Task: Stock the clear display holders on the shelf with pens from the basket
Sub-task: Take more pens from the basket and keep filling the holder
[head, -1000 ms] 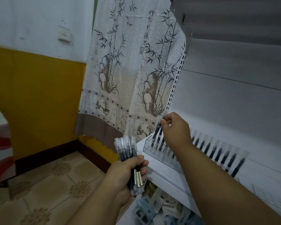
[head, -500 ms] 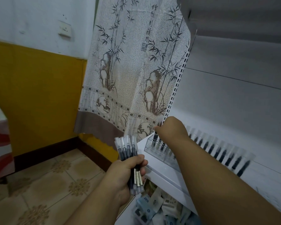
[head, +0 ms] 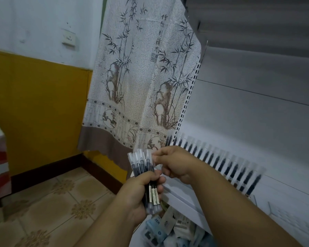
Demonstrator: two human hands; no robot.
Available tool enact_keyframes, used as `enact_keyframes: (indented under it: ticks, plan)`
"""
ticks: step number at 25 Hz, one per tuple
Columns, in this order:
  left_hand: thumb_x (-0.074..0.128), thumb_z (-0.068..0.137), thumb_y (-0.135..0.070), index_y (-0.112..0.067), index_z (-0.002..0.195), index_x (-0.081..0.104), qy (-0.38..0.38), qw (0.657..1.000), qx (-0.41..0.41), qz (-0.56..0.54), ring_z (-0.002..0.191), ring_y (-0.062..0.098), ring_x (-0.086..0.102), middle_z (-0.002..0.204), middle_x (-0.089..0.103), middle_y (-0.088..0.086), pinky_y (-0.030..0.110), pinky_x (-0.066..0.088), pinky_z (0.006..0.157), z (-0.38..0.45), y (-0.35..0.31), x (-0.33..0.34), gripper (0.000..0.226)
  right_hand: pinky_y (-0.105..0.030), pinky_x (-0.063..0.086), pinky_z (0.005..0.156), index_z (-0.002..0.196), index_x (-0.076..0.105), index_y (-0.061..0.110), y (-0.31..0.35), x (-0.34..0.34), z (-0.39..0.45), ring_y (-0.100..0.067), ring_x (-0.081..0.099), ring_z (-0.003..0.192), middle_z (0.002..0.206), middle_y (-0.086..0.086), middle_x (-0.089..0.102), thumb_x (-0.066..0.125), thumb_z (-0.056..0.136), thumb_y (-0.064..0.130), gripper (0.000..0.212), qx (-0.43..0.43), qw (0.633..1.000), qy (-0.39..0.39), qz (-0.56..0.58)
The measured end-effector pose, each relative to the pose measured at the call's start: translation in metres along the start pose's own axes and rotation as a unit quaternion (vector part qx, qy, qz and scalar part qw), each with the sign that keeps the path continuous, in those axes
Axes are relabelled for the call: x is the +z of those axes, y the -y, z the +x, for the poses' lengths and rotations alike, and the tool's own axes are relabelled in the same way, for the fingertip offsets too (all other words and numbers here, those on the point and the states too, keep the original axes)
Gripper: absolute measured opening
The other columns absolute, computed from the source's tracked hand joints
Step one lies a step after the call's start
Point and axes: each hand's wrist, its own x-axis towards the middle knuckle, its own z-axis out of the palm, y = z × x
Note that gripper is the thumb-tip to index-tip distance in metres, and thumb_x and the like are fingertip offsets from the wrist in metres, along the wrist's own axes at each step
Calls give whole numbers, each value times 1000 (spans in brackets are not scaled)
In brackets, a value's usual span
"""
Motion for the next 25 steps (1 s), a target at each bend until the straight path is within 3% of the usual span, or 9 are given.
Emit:
enact_keyframes:
  ticks: [3,6,8,12,16,20,25]
  plan:
    - [60,89,-4,3,100,66,-5,1000,-1,-9,51,17,61,72,68,13,25,49,43,-2,2,2,15,-19,28,39,103,64,6,-2,-2,-7,-11,37,40,69,-4,65,67,88,4,15,-26,996,-32,84]
    - [62,88,-10,5,92,69,-28,1000,-4,5,51,14,64,73,71,12,24,50,43,-3,2,0,16,-18,28,37,102,64,6,1,-8,-11,-11,36,40,62,-3,60,67,89,4,13,-41,986,-111,116]
    - [62,88,-12,7,86,73,-48,999,-9,22,49,13,63,71,71,12,24,50,43,-2,2,2,22,-19,33,40,103,66,12,5,-14,-13,-9,40,43,72,-4,63,67,90,8,14,-61,974,-179,123]
    - [63,88,-9,-1,48,71,-80,996,-10,37,44,16,58,61,67,11,25,49,37,1,1,6,42,-33,51,58,103,61,27,7,-36,-13,-19,59,65,93,2,69,63,92,18,14,-171,922,-345,28]
    - [63,89,-5,2,69,64,-91,996,-11,19,41,16,56,55,63,10,23,48,36,3,-1,6,21,-37,55,68,105,56,29,8,-48,-3,-22,63,71,88,15,61,57,96,25,10,-257,859,-438,-68]
    - [61,90,-1,4,85,61,-88,996,-12,-5,38,17,55,54,61,12,22,48,37,7,-4,4,7,-37,53,67,108,53,27,5,-39,12,-20,59,69,88,19,56,54,98,24,11,-262,858,-422,-130]
    - [66,89,-7,3,86,64,-78,997,-29,0,42,19,56,58,62,12,24,49,39,16,-2,-5,10,-30,48,64,102,45,36,1,-36,26,-16,58,71,90,17,56,52,98,24,15,-255,853,-428,-159]
